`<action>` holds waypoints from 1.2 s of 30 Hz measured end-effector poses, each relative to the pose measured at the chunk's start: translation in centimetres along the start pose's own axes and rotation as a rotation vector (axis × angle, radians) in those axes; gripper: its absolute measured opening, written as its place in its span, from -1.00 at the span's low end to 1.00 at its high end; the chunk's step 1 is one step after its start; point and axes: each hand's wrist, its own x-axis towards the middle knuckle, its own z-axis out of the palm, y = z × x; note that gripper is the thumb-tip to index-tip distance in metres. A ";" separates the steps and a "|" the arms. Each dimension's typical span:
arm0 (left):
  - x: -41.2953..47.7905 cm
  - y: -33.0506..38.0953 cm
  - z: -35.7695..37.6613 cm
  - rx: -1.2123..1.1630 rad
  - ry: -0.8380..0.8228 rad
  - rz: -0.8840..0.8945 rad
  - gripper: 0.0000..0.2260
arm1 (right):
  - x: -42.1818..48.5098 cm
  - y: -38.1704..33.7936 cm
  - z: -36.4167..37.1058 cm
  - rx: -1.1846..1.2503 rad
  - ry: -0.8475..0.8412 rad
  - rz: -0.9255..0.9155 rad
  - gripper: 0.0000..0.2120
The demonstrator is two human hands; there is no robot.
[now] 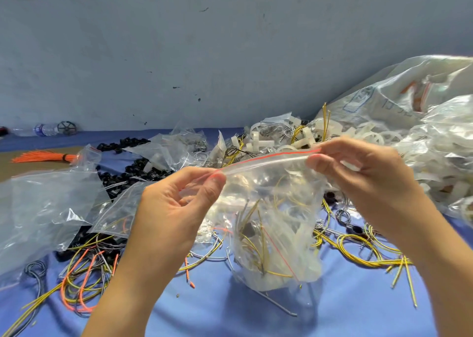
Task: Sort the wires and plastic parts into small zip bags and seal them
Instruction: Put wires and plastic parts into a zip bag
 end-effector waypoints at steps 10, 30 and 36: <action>-0.1 0.2 0.3 0.026 0.034 0.009 -0.92 | -0.3 0.8 1.4 0.472 0.019 0.159 -0.82; -0.1 0.6 0.6 0.037 0.028 0.010 -0.91 | -0.5 0.5 3.9 0.669 0.106 0.161 -0.82; -0.1 0.7 0.6 0.048 0.010 -0.005 -0.88 | -0.6 0.7 4.1 0.665 0.040 0.255 -0.72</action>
